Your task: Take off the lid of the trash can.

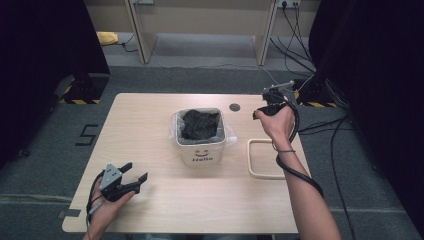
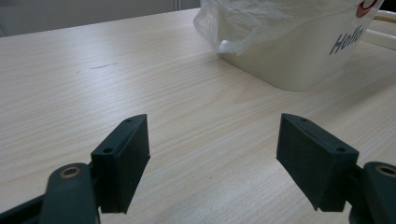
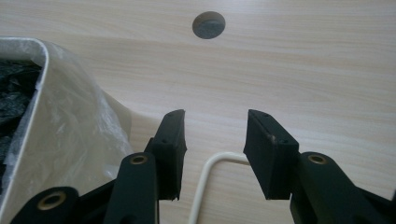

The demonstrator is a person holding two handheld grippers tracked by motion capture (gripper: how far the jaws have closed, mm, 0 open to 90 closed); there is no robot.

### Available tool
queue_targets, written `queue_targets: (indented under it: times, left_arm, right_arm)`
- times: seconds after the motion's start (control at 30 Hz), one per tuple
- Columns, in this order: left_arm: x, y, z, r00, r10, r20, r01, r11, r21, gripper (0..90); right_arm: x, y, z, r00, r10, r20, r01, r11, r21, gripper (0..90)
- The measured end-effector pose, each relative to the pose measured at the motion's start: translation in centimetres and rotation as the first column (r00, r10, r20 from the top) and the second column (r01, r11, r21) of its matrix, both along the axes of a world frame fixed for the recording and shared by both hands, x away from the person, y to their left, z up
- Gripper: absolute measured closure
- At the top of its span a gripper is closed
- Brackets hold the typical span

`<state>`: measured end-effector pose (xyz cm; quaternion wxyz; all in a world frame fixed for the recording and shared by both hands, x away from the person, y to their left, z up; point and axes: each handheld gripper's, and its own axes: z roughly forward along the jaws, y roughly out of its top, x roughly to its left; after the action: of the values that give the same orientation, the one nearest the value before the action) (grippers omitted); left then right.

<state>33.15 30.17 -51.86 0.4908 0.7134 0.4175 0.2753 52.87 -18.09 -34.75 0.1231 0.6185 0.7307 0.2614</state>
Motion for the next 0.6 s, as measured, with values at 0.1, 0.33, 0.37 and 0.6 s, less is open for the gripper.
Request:
queue_targets:
  times: [0.1, 0.33, 0.37, 0.6]
  left_arm:
    - [0.0, 0.0, 0.0, 1.0000, 0.000, 0.000, 0.000, 1.0000, 0.000, 25.1]
    - [0.0, 0.0, 0.0, 1.0000, 0.000, 0.000, 0.000, 1.0000, 0.000, 25.1]
    - [0.0, 0.0, 0.0, 1.0000, 0.000, 0.000, 0.000, 1.0000, 0.000, 25.1]
    - [0.0, 0.0, 0.0, 1.0000, 0.000, 0.001, 0.000, 1.0000, 0.000, 25.1]
  right_arm:
    - [0.0, 0.4, 0.2, 0.9999, 0.009, 0.005, -0.009, 1.000, 0.000, 57.8]
    - [0.1, 1.4, 0.5, 0.9997, 0.023, 0.009, -0.023, 1.000, 0.003, 57.6]
    - [0.1, 1.5, 0.5, 0.9996, 0.026, 0.011, -0.026, 1.000, 0.002, 57.6]
    - [0.1, 2.5, 0.6, 0.9990, 0.042, 0.012, -0.042, 0.999, 0.010, 57.3]
